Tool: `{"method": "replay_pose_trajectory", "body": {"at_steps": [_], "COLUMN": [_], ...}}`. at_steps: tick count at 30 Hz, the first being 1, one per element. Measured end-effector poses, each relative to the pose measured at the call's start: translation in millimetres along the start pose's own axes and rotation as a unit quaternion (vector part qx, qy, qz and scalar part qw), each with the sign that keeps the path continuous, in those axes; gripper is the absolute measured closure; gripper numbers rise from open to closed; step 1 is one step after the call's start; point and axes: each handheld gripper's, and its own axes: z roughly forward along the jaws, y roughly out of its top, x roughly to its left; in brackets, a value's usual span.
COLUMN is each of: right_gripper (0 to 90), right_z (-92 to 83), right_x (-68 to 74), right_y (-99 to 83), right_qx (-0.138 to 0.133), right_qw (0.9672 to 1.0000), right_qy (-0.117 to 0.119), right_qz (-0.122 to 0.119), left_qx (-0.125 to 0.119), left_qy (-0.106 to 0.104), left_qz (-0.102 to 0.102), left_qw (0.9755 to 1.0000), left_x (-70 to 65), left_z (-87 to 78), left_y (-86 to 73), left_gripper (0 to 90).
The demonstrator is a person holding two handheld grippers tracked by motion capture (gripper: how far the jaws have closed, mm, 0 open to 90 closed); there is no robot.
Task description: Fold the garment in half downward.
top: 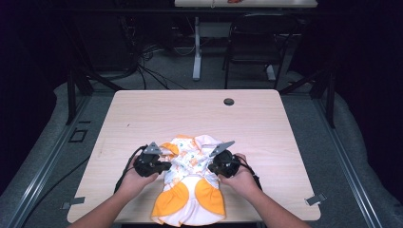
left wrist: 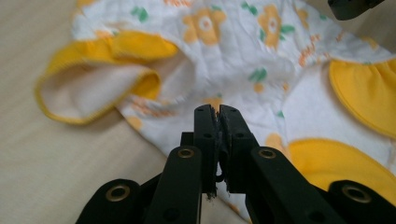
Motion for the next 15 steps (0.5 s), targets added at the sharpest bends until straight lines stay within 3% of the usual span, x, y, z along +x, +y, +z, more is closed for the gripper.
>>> {"method": "replay_pose_trajectory", "body": {"at_steps": [1,9,15], "right_gripper": [86.8,86.4,85.7], "right_z": [-1.6,3.9,14.9], "right_x": [-7.2,-36.3,-48.6], "right_y": [10.4,41.9,55.8], "right_qx": [-0.007,-0.014,-0.014], "right_qw": [0.9999,0.9993,0.9991], "right_qy": [-0.008,-0.034,-0.040], "right_qz": [0.001,0.002,0.008], "left_qx": [-0.004,-0.009,-0.004], "left_qy": [0.001,0.020,0.031], "left_qz": [-0.002,-0.005,-0.007], "left_qw": [1.0000,0.9997,0.9995], "left_x": [2.9,25.9,37.6], "left_z": [-0.1,8.0,21.2], "left_y": [5.1,35.8,48.6], "left_gripper": [83.9,78.8,76.9]}}
